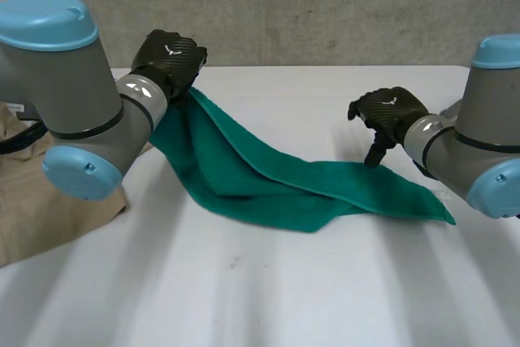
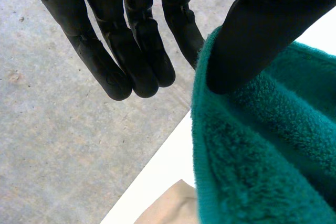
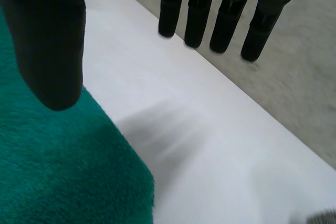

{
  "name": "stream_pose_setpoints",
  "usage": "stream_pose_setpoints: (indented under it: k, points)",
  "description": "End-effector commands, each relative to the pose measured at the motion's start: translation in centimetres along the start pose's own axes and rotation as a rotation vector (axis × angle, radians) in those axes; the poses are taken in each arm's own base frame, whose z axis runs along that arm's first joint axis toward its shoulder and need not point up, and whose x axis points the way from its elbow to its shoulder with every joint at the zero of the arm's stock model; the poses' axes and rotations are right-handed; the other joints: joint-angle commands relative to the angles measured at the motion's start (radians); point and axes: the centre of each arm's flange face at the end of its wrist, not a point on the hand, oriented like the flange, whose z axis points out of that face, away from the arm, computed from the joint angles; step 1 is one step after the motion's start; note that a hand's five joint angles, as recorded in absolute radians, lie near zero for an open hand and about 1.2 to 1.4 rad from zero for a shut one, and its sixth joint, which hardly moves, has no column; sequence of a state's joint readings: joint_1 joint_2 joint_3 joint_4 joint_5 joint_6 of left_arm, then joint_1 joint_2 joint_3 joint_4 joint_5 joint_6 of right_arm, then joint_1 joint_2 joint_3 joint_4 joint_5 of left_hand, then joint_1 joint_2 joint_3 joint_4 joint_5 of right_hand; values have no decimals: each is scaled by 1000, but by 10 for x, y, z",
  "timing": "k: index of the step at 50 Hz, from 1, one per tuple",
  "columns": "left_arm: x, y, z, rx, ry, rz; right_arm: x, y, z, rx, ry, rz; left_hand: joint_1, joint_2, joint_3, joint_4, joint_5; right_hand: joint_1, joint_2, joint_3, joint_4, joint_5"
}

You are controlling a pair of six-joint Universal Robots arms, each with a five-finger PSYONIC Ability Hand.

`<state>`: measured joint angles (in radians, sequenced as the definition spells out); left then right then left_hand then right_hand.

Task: Fold the laundry.

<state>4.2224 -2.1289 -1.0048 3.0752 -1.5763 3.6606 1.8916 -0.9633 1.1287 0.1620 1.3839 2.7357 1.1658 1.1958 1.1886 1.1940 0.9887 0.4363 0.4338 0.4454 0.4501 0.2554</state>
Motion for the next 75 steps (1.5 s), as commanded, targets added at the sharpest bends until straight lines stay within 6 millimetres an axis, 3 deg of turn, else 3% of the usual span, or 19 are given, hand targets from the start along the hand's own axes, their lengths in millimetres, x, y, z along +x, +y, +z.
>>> stream_pose_setpoints:
  k: [1, 8, 16, 21, 28, 40, 43, 45, 47, 48, 49, 58, 63, 66, 70, 74, 75]
  points:
    - [-4, -26, -17, 14, 5, -12, 22, 2, -20, -50, 148, 189, 230, 200, 208, 202, 233, -121, -118, -130, -135, -114]
    - [-14, -64, -32, 102, -9, -27, 16, 4, -65, -74, 102, 195, 230, 200, 208, 202, 233, -42, -39, -51, -56, -35]
    - [-15, -81, -37, 124, -5, -28, -3, 53, -92, -186, -26, -40, 230, 200, 208, 202, 233, -3, -1, -13, -17, 3]
    - [-15, -82, -34, 111, 1, -30, -10, 72, -89, -162, -11, -98, 230, 200, 208, 202, 233, -3, -1, -13, -17, 3]
    - [-19, -80, -31, 101, -10, -49, -8, 99, -62, -95, 93, -126, 230, 200, 208, 202, 233, -3, -1, -13, -17, 3]
    - [-32, -58, -19, 41, -41, -53, 6, 107, -34, -34, 228, -109, 230, 200, 208, 202, 233, 70, 73, 61, 56, 76]
    - [-36, -51, -16, 23, -48, -55, 9, 108, -26, -32, 233, -85, 230, 200, 208, 202, 233, 161, 163, 152, 147, 167]
    - [-37, -45, -13, 9, -49, -54, 12, 107, -23, -28, 245, -64, 230, 200, 208, 202, 233, 342, 345, 333, 328, 349]
    - [-37, -40, -11, -4, -48, -54, 15, 103, -21, -16, 247, -55, 230, 200, 208, 202, 233, 577, 579, 567, 563, 583]
    - [-37, -34, -8, -19, -45, -50, 16, 99, -19, -2, 245, -51, 230, 200, 208, 202, 233, 895, 897, 886, 881, 901]
    - [-36, -30, -6, -30, -43, -49, 17, 96, -19, 8, 244, -50, 230, 200, 208, 202, 233, 959, 962, 950, 945, 966]
    - [-29, 25, 17, -167, -3, 25, 44, 43, -8, 153, 230, -58, 230, 200, 208, 202, 233, 960, 963, 951, 946, 966]
    - [-27, 57, 37, -228, 28, 112, 55, 17, 6, 104, 189, -56, 230, 200, 208, 202, 233, 960, 963, 951, 946, 966]
    - [-31, 63, 46, -228, 22, 140, 58, 8, 15, 79, 169, -63, 230, 200, 208, 202, 233, 960, 963, 951, 946, 966]
    - [-48, 49, 63, -143, -36, 165, 68, -16, 35, 110, 186, -88, 230, 200, 208, 202, 233, 960, 963, 951, 946, 966]
    - [-83, 0, 78, 117, -171, 173, 91, -72, 52, 338, 327, -116, 230, 200, 208, 202, 233, 960, 963, 951, 946, 966]
    - [-103, -31, 79, 269, -259, 164, 102, -101, 53, 482, 409, -117, 230, 200, 208, 202, 233, 960, 963, 951, 946, 966]
